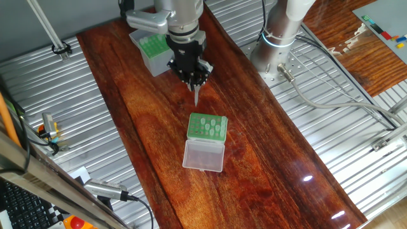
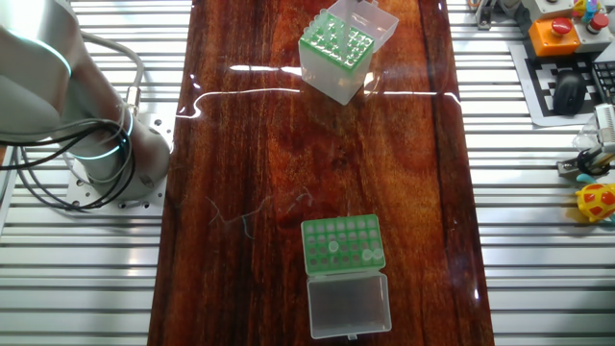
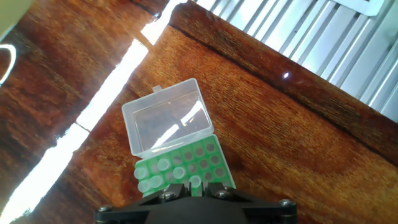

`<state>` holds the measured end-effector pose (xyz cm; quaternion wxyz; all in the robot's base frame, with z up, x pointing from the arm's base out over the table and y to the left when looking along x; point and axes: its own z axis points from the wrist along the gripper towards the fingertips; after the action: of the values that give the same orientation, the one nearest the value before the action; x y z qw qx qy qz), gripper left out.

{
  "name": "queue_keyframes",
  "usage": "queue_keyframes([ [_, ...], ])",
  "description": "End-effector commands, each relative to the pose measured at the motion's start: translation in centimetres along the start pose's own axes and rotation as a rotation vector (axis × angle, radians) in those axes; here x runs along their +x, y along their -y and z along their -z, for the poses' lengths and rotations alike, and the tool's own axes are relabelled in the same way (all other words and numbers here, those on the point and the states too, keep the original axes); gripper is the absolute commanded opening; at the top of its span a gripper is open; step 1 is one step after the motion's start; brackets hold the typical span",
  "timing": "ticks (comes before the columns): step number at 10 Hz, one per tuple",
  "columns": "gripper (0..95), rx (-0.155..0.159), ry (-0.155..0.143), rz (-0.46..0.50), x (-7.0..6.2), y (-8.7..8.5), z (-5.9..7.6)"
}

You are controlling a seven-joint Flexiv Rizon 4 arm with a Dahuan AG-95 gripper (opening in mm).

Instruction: Transfer all large pipette tips from one holder to another

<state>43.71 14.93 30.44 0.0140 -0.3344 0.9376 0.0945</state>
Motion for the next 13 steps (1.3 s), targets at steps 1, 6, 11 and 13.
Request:
queue_keyframes([
  [1, 0.0, 0.026, 0.014, -0.067, 0.0, 0.0, 0.0],
  [6, 0.0, 0.05, 0.01, -0.061, 0.7, 0.9, 0.4],
  [11, 0.0, 0.014, 0.013, 0.095, 6.3, 7.2, 2.8],
  [13, 0.0, 0.026, 0.02, 0.081, 6.3, 7.2, 2.8],
])
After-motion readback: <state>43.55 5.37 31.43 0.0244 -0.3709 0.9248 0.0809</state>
